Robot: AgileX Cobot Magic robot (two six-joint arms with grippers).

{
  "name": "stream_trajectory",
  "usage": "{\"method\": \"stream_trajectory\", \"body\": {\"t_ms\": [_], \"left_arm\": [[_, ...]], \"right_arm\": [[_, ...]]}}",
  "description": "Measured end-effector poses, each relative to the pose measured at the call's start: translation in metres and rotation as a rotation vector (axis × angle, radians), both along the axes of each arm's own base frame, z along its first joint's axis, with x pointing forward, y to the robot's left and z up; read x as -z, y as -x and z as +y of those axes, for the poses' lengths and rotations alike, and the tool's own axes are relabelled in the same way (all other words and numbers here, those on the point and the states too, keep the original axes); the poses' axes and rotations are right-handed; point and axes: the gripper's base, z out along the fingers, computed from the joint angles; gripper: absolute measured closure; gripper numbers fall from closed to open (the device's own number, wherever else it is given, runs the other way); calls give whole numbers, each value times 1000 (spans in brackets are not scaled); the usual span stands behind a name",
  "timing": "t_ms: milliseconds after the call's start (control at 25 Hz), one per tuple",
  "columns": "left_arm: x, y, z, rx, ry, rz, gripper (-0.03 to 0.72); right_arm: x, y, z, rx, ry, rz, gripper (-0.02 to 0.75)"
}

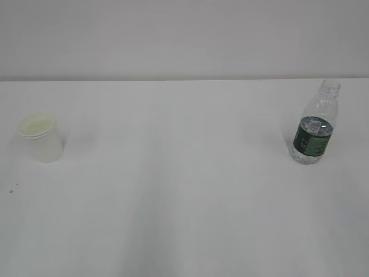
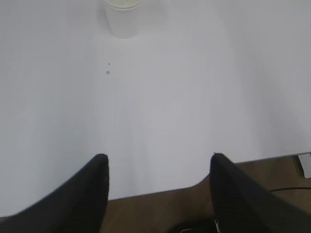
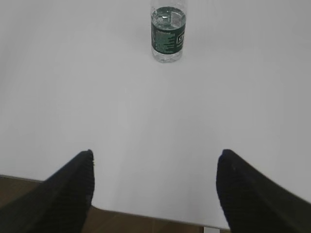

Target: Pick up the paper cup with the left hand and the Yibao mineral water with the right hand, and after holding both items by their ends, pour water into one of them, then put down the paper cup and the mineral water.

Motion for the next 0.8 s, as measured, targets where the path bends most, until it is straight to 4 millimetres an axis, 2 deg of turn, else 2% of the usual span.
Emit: {"method": "stream_trajectory", "body": {"t_ms": [320, 480, 800], "left_arm": [[4, 4, -1, 22, -1, 58, 224], [6, 6, 0, 31, -24, 91, 250], [9, 8, 1, 29, -29, 76, 263]], "right_arm": [[4, 2, 0, 2, 1, 40, 148], [10, 6, 0, 4, -4, 41, 148], [13, 14, -1, 3, -11, 22, 147]]}}
